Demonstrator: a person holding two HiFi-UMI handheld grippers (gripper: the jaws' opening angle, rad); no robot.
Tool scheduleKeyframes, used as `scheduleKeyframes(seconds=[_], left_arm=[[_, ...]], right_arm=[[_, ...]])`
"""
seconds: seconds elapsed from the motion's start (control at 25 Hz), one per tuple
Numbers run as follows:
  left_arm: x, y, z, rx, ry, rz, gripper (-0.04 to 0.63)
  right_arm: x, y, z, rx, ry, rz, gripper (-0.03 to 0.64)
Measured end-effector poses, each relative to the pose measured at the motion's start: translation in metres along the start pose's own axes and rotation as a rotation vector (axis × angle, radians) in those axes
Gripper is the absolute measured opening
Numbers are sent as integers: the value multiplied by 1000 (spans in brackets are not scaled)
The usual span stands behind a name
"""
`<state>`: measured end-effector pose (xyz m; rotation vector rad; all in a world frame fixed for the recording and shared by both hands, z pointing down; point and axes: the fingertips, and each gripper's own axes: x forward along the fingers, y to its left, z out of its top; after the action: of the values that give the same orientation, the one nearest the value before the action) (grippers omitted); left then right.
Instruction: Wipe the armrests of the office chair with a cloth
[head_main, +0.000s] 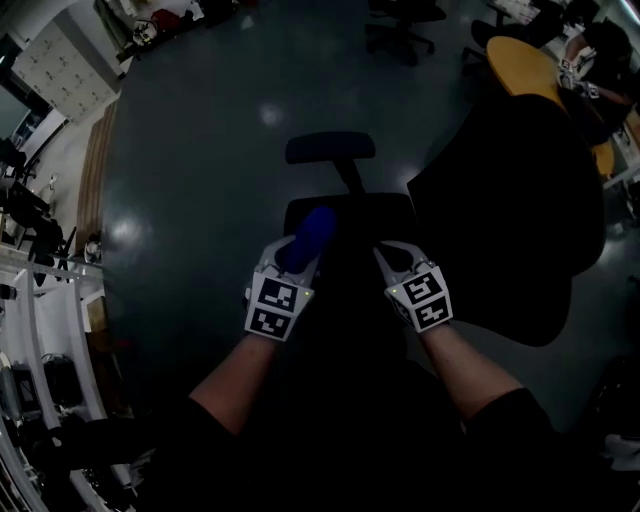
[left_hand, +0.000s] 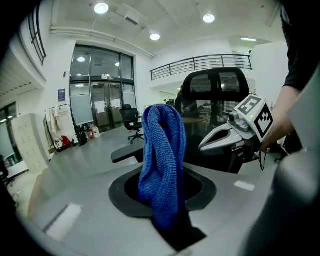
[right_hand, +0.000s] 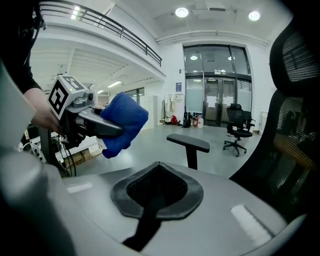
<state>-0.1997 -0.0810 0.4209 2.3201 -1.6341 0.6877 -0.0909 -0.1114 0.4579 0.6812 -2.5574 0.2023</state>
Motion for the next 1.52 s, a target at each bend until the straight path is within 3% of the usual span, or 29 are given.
scheduleKeyframes(seconds=[0.24,0.52,0.92,1.2,1.52], left_arm=[[-38,-17,-10,-42,29,115,123],[-86,-40,-61,-163,118,290,123],[-134,-77,-105,-229,228,450,124],[-151,-87,-126,-275,259,510,124],[-156,-88,-152,-276,276,452,124]], right_arm=[[-37,24,-11,-42,24,128,0],[-82,59,-59,-25,46,268,0],[-118,52,-100,10,44,339,0],[-123,51,-115,43,48,356,0],[-118,73,-131,59,78,333,0]])
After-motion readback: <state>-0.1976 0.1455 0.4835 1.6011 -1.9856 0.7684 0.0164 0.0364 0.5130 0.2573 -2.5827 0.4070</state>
